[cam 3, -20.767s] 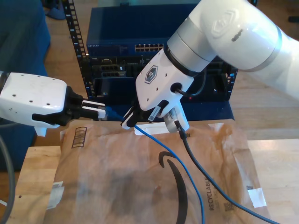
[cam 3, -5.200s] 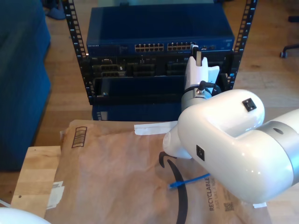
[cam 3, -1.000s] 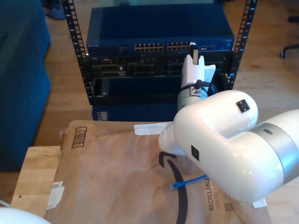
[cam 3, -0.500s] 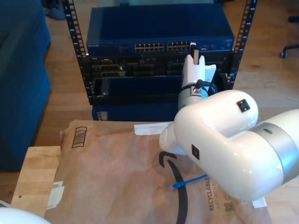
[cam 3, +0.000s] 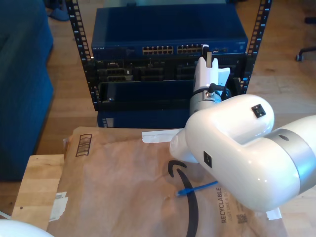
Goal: Grab the cable and plug it in
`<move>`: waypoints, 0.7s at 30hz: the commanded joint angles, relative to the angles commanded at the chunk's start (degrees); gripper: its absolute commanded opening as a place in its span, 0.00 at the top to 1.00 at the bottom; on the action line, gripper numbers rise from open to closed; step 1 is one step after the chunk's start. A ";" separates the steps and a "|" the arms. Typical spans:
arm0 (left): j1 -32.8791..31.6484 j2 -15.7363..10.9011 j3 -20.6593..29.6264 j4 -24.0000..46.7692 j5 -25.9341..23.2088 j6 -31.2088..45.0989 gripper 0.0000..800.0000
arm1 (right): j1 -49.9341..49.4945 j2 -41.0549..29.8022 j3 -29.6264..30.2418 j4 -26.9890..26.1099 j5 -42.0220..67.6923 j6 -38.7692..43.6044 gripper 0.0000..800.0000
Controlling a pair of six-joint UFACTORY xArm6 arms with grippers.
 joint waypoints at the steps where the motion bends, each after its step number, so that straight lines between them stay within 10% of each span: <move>1: 0.00 0.00 -0.09 0.00 0.00 0.00 0.00 | -0.09 0.00 -0.09 0.00 0.00 0.00 1.00; 7: 0.00 0.00 0.00 0.00 0.00 0.00 0.00 | -0.09 -0.18 0.62 0.00 -0.18 0.09 1.00; 13: 0.00 0.00 -0.09 0.00 0.00 0.00 0.00 | 0.00 -0.79 3.69 -0.35 -0.35 0.44 0.68; 21: 0.00 0.00 -0.09 0.00 0.00 0.00 0.00 | 0.09 -1.41 4.66 -0.18 -0.53 0.44 0.72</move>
